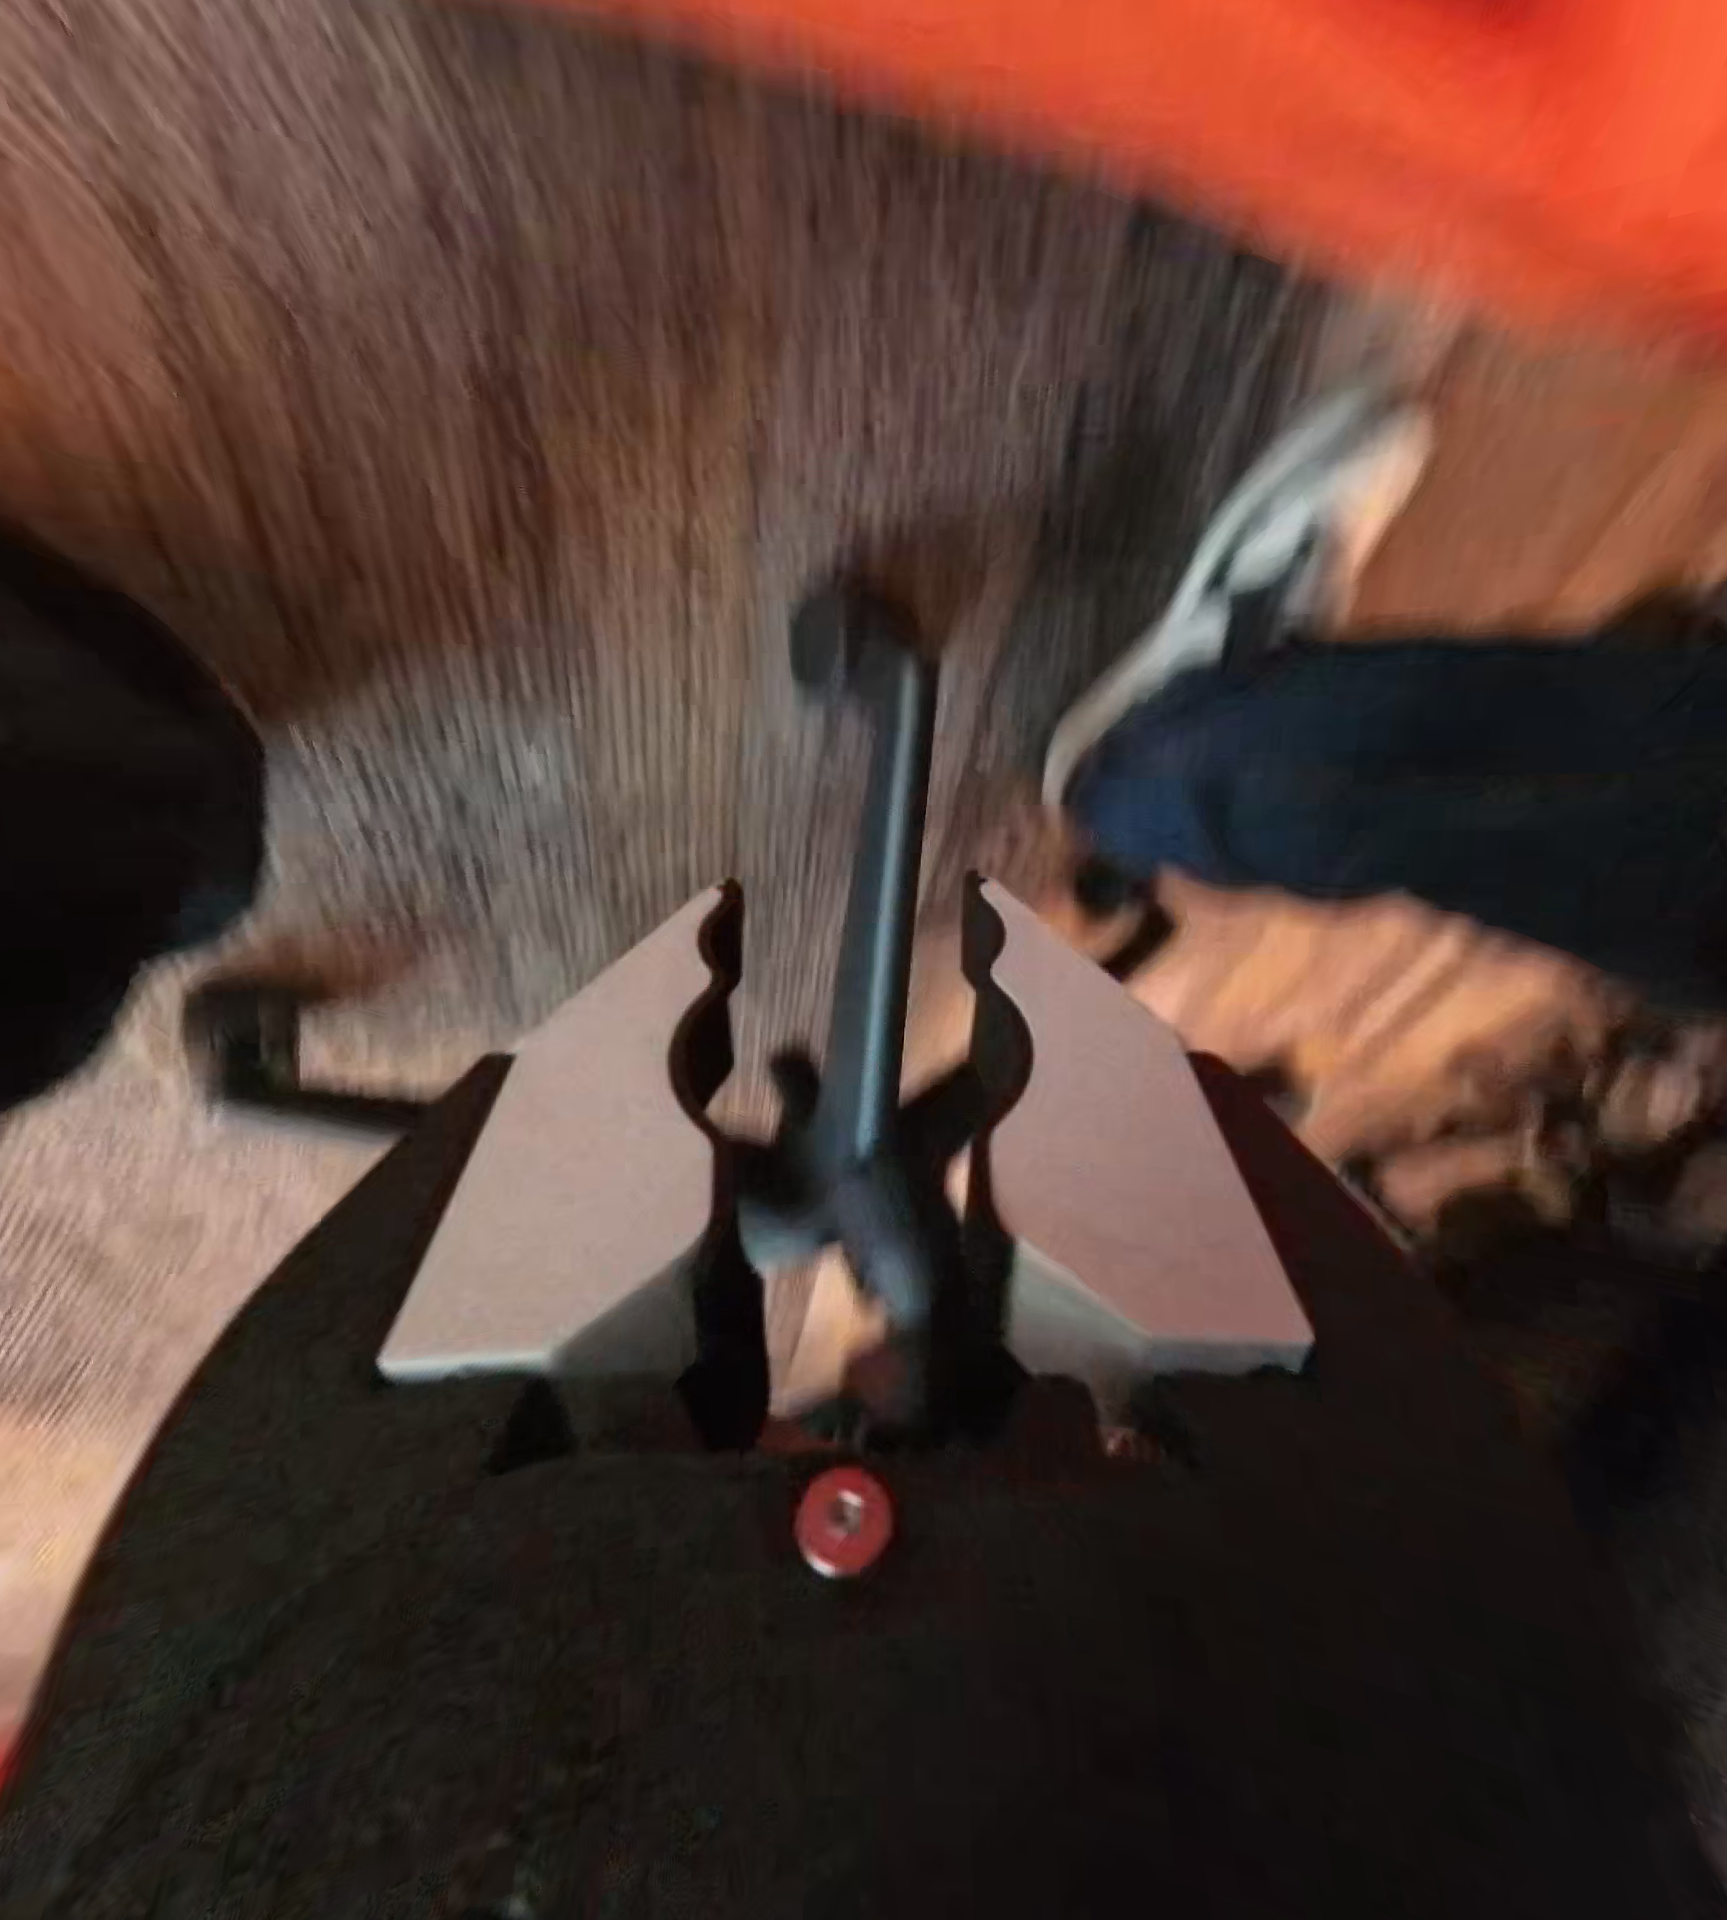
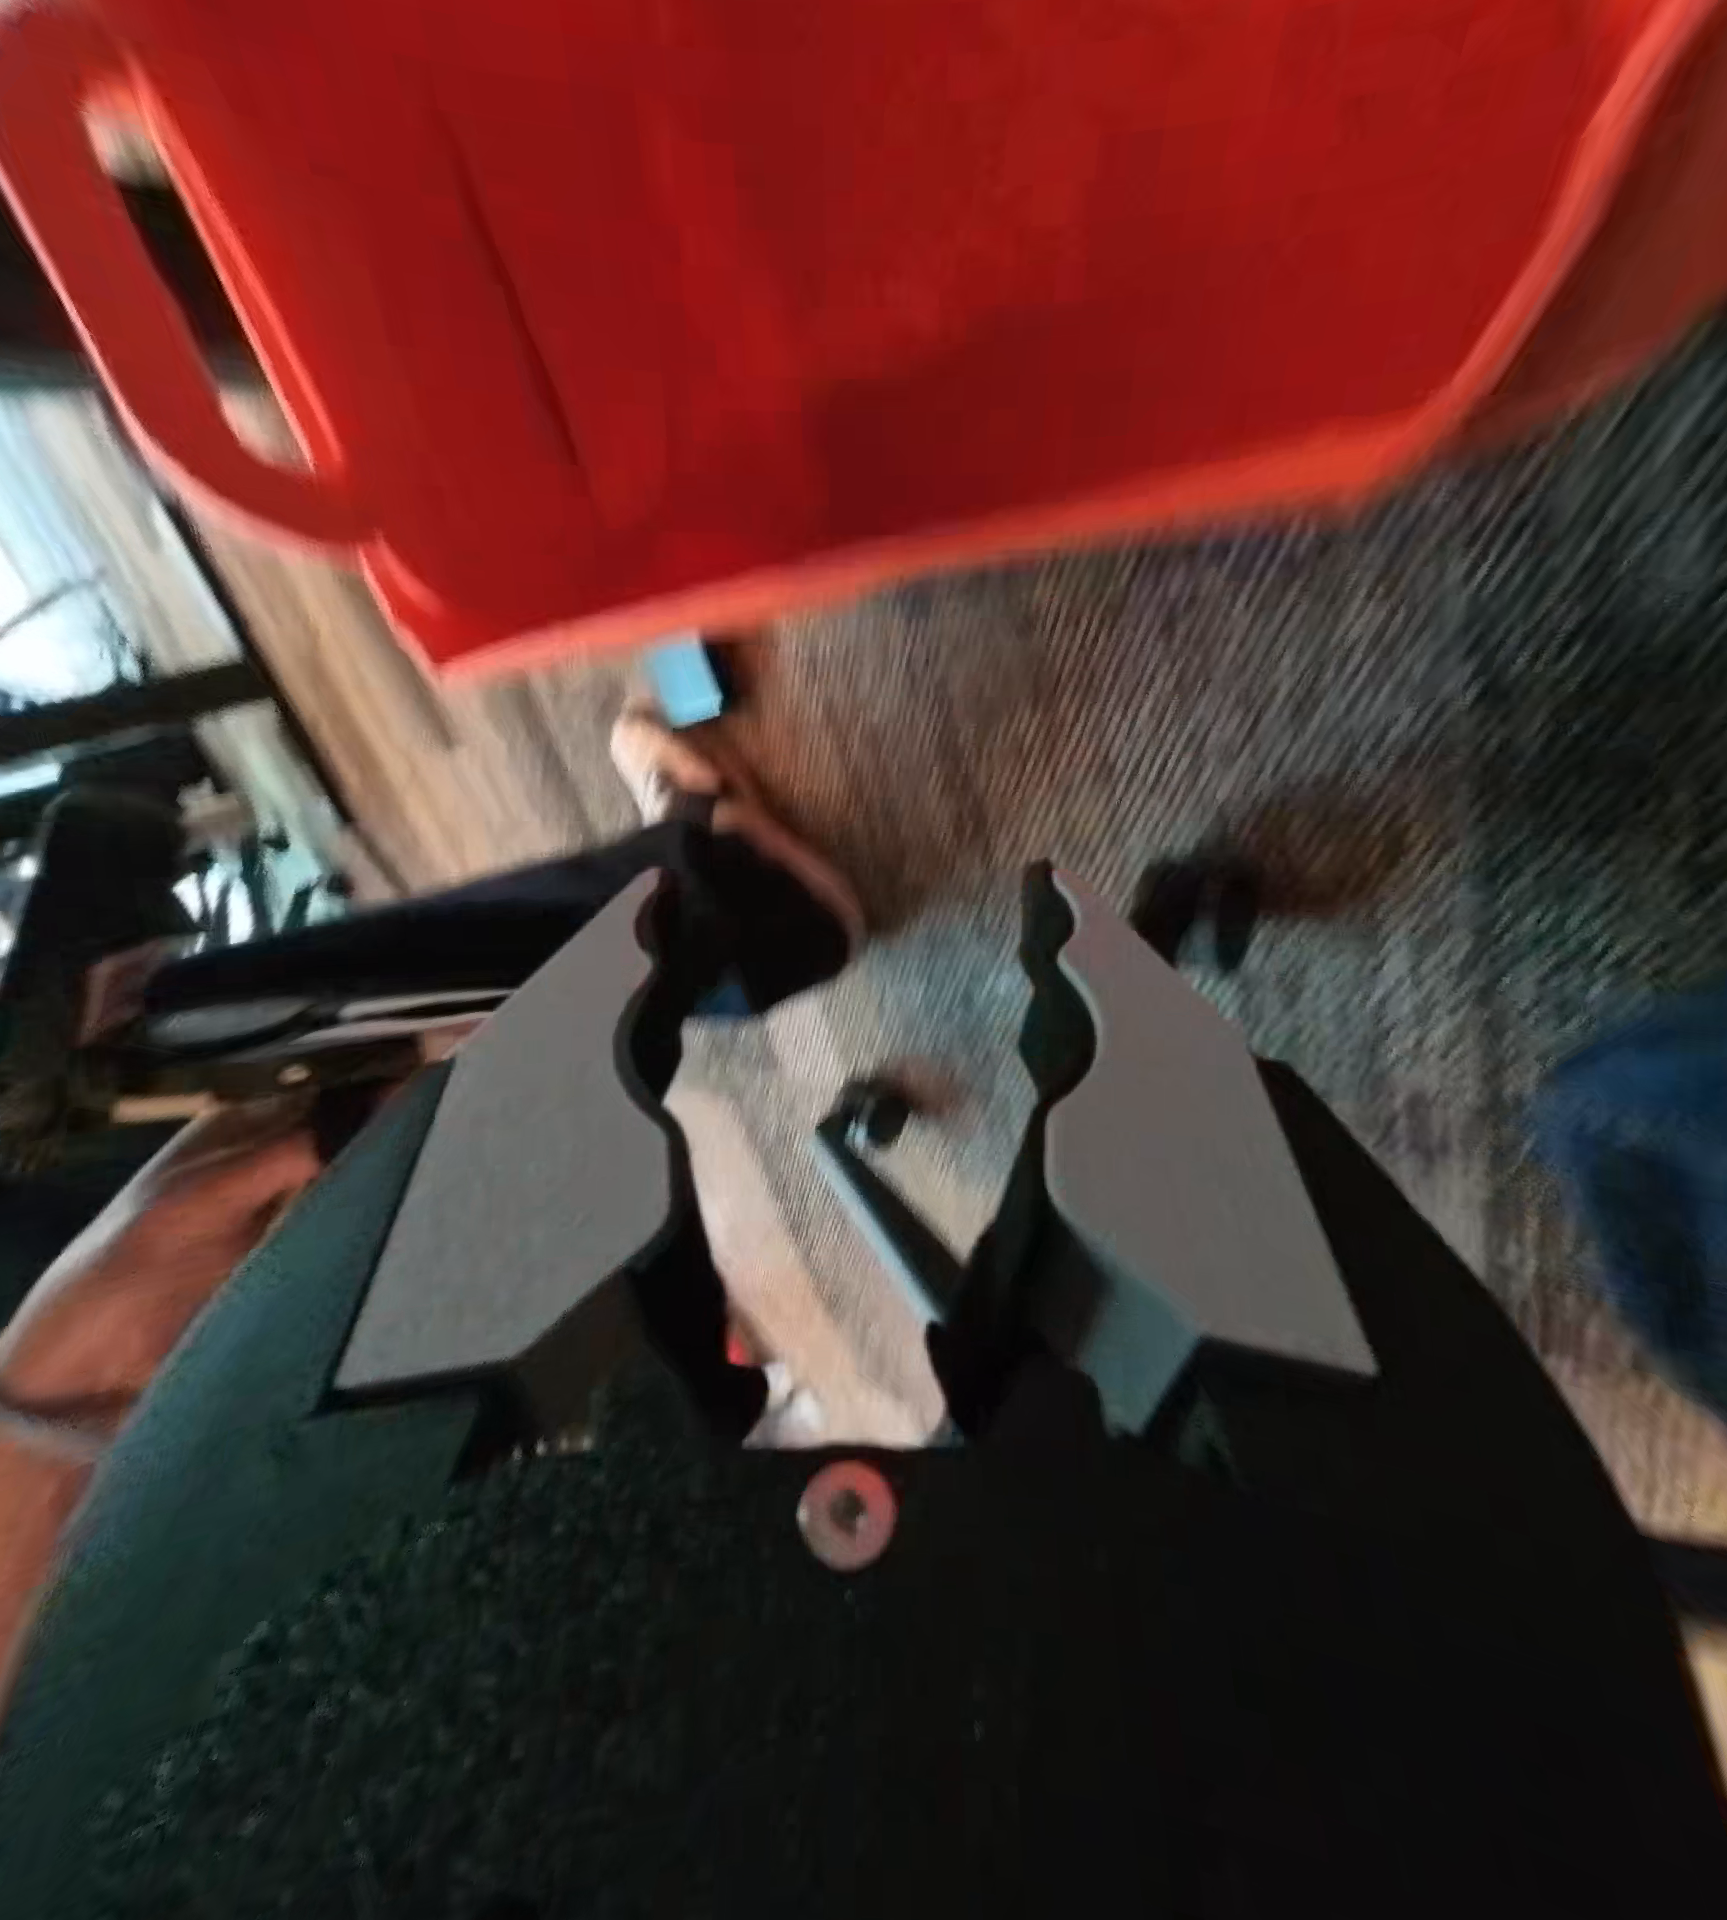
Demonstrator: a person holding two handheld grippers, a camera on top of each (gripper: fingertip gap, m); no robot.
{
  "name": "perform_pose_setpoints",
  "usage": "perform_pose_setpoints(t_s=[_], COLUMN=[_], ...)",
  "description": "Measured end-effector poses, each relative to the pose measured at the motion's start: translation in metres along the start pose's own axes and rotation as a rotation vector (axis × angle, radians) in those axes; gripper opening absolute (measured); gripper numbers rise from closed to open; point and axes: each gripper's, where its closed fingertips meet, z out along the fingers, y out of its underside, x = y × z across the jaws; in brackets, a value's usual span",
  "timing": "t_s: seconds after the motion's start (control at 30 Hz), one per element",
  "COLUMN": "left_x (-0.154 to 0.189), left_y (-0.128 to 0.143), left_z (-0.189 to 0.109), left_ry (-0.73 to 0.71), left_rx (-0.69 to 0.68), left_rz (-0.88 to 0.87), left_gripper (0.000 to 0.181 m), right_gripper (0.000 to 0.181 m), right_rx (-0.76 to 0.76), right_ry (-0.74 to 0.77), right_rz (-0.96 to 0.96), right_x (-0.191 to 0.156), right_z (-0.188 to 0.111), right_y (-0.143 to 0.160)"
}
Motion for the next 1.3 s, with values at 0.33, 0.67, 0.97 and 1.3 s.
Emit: perform_pose_setpoints(t_s=[0.33, 0.67, 0.97, 1.3], left_x=[0.013, 0.127, 0.186, 0.171], left_y=[0.113, 0.159, 0.139, 0.007], left_z=[-0.035, -0.196, -0.424, -0.513], left_ry=[-0.540, -0.468, -0.157, -0.180], left_rx=[-0.227, 0.480, 1.229, 1.388], left_rz=[0.799, 0.936, 0.751, 0.579], left_gripper=[0.042, 0.041, 0.041, 0.041], right_gripper=[0.060, 0.066, 0.071, 0.071], right_rx=[0.022, 0.481, 0.634, 0.700], right_ry=[-0.284, -0.034, 0.003, 0.003], right_rz=[0.084, -0.856, -1.222, -1.205], right_x=[-0.090, -0.212, -0.304, -0.324], right_z=[-0.055, -0.211, -0.342, -0.357], right_y=[0.126, 0.188, 0.147, -0.021])
